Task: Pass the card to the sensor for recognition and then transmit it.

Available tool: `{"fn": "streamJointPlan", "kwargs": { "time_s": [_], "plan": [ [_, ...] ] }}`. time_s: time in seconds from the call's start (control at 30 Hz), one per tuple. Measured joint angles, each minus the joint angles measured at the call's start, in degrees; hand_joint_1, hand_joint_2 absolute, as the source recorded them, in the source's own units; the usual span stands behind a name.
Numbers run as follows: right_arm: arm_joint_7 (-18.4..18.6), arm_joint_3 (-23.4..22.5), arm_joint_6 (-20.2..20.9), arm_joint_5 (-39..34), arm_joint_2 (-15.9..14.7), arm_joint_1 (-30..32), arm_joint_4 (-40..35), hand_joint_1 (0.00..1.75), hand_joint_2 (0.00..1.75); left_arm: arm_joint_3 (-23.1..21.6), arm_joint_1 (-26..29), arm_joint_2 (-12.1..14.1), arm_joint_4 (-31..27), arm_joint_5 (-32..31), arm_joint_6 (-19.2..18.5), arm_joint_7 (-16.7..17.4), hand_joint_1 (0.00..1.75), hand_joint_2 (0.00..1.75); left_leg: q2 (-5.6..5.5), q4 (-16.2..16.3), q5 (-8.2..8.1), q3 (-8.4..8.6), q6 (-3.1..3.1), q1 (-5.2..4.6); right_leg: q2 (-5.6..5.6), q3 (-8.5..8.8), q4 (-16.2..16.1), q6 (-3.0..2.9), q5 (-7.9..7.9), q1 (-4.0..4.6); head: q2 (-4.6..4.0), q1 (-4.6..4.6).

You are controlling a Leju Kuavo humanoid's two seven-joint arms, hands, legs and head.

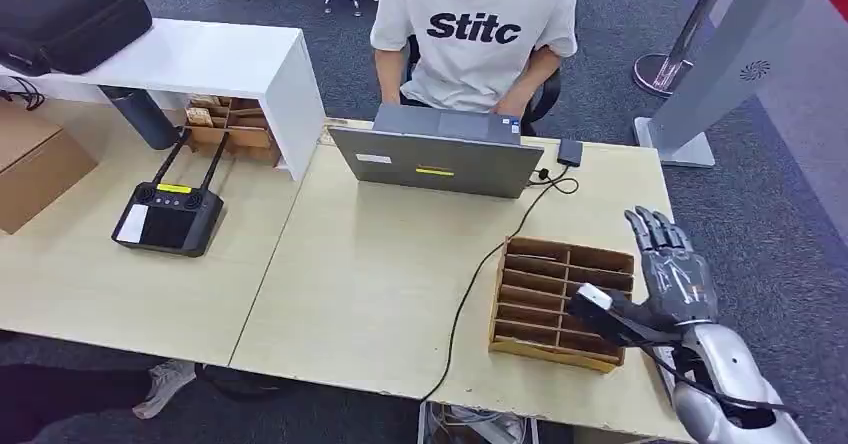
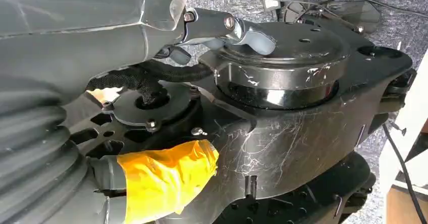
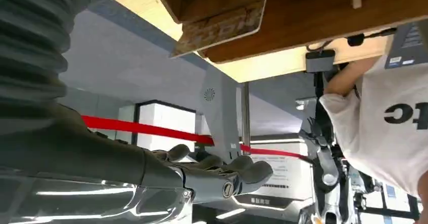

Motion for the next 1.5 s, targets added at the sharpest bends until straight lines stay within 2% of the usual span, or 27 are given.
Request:
{"fn": "streamJointPlan", "kwargs": {
  "time_s": [0.77,0.8,0.83,0.97,1.03,1.17,1.2,1.23,1.27,1.5],
  "plan": [
    [0.7,-0.1,-0.7,0.9,0.0,0.0,1.2,0.02,1.75,0.0,0.0,0.1,-0.8,0.0,0.8,0.0,0.00,1.75,0.00,0.0,0.00,0.01,0.00,0.00,0.00,0.00,0.0,0.00,0.00,0.00,0.00,0.00],
    [0.7,-0.1,-0.7,0.9,0.0,0.0,1.2,0.73,1.75,0.0,0.0,0.1,-0.8,0.0,0.8,0.0,0.00,1.75,0.00,0.0,0.00,0.01,0.00,0.00,0.00,0.00,0.0,0.00,0.00,0.00,0.00,0.00],
    [0.7,-0.1,-0.7,0.9,0.0,0.1,1.2,1.75,1.75,0.0,0.0,0.1,-0.8,0.0,0.8,0.0,0.00,1.75,0.00,0.0,0.00,0.01,0.00,0.00,0.00,0.00,0.0,0.00,0.00,0.00,0.00,0.00],
    [0.7,-0.2,-1.2,1.0,0.3,0.4,1.2,1.75,1.75,0.0,0.0,0.1,-0.8,0.0,0.8,0.0,0.00,1.75,0.00,0.0,0.00,0.01,0.00,0.00,0.00,0.00,0.0,0.00,0.00,0.00,0.00,0.00],
    [0.7,-0.2,-1.2,1.0,0.4,0.7,1.2,1.55,1.75,0.0,0.0,0.2,-0.9,0.0,0.8,0.0,0.00,1.75,0.00,0.0,0.00,0.01,0.00,0.00,0.00,0.00,0.0,0.00,0.00,0.00,0.00,0.00],
    [0.6,-0.2,-1.3,1.0,0.7,1.2,1.2,1.52,1.75,0.0,0.1,0.3,-1.1,0.0,0.8,0.1,0.00,1.75,0.00,0.0,0.00,0.01,0.00,0.00,0.00,0.00,0.0,0.00,0.00,0.00,0.00,0.00],
    [0.6,-0.2,-1.4,1.1,0.8,1.3,1.2,1.52,1.75,0.0,0.1,0.3,-1.1,0.0,0.8,0.1,0.00,1.75,0.01,0.0,0.00,0.01,0.00,0.00,0.01,0.00,0.0,0.00,0.00,0.00,0.00,0.00],
    [0.5,-0.2,-1.5,1.0,0.9,1.4,1.2,1.69,1.75,0.0,0.1,0.3,-1.2,0.0,0.8,0.1,0.00,1.75,0.01,0.0,0.00,0.01,0.00,0.00,0.01,0.00,0.0,0.00,0.00,0.00,0.00,0.00],
    [0.5,-0.3,-1.5,1.0,0.9,1.5,1.2,1.75,1.75,0.1,0.2,0.3,-1.3,0.0,0.8,0.1,0.00,1.75,0.00,0.0,0.00,0.01,0.00,0.00,0.01,0.00,0.0,0.00,0.00,0.00,0.00,0.00],
    [0.5,-0.9,-1.9,0.7,1.4,2.0,1.2,1.75,1.75,0.3,0.4,0.5,-1.7,0.0,0.8,0.0,0.00,1.75,0.01,0.0,0.00,0.02,0.00,0.00,0.01,0.01,0.0,0.00,0.00,0.00,0.00,0.00]
  ]
}}
